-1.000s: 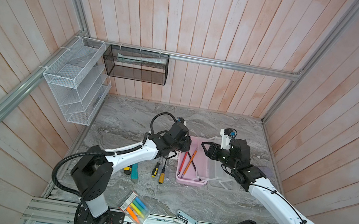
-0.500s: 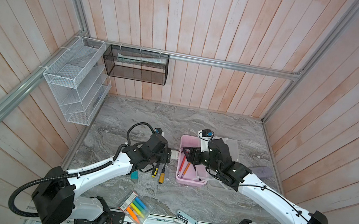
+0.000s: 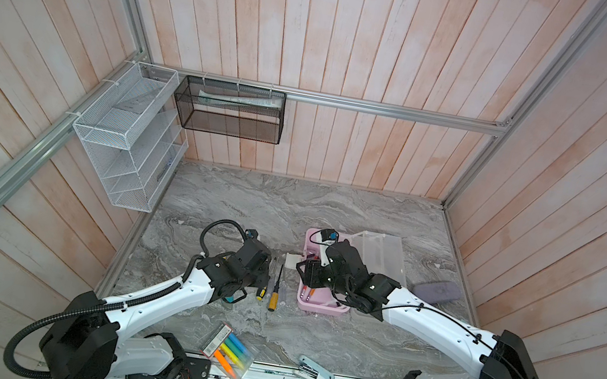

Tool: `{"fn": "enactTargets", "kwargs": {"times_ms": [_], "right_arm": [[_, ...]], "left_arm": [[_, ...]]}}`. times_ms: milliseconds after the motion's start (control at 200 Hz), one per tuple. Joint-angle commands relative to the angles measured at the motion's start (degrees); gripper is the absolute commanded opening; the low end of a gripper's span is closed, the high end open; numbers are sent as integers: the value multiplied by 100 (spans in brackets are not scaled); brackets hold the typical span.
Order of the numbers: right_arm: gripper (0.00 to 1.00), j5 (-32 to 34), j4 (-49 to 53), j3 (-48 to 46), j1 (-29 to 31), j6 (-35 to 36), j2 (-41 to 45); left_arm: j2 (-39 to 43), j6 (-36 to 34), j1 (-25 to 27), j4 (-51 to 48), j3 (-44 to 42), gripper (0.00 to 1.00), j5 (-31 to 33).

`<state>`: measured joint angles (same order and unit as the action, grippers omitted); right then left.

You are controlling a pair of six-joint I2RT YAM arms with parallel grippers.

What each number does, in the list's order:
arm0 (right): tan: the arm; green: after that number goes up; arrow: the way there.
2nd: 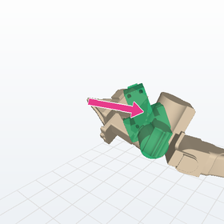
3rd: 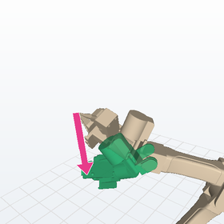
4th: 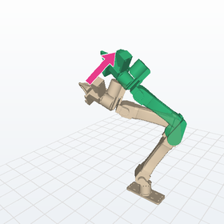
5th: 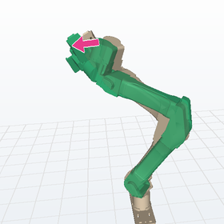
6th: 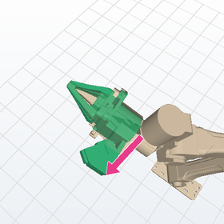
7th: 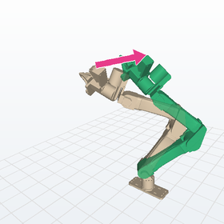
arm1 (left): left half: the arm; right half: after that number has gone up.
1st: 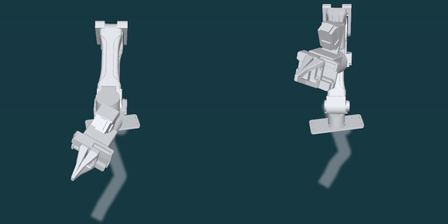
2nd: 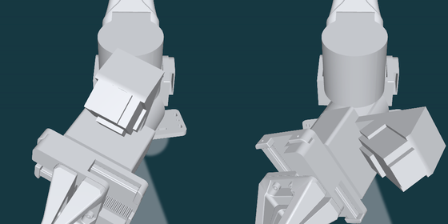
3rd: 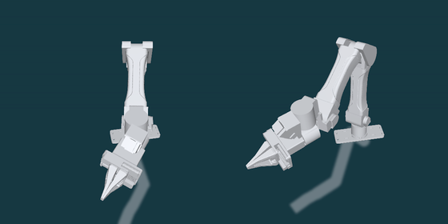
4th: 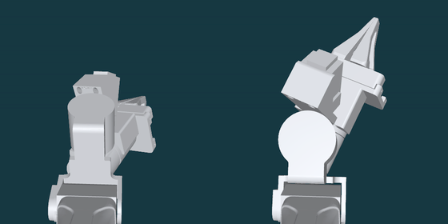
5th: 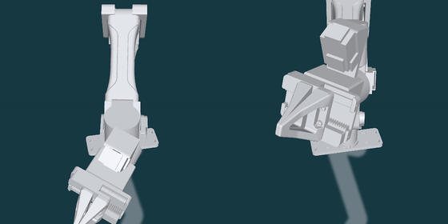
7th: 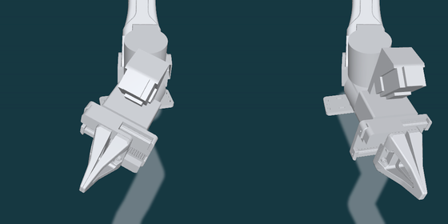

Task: Pack the tool kit
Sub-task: 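Withdraw the left gripper from the tray back over the screwdrivers, then move the left gripper to the yellow-and-black utility knife and grasp it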

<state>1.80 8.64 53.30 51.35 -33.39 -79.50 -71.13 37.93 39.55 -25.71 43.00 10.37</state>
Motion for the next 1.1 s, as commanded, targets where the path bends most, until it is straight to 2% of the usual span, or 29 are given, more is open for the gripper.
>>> {"fn": "enactTargets", "kwargs": {"times_ms": [0,170,460,650,760,845,970,1095], "right_arm": [[58,-8,-100,-139,33,-157,-21],[57,121,-99,-260,33,-173,31],[57,41,-269,-438,-20,-144,47],[57,-16,-283,-358,-46,-55,5],[58,-91,-381,-346,-46,-33,-10],[58,-157,-416,-321,-46,-19,-63],[57,-185,-451,-287,-54,16,-135],[58,-215,-461,-258,-73,51,-184]], "left_arm": [[-227,-60,-9,242,-82,53,-158],[-526,-49,-1,495,-163,51,-316],[-941,71,88,574,-153,49,-179],[-762,260,43,60,-141,49,398],[-326,311,-221,-281,-283,49,664],[3,239,-645,-465,-419,49,668],[349,4,-1372,-538,-626,49,431],[346,-163,-1894,-588,-699,49,275]]}}
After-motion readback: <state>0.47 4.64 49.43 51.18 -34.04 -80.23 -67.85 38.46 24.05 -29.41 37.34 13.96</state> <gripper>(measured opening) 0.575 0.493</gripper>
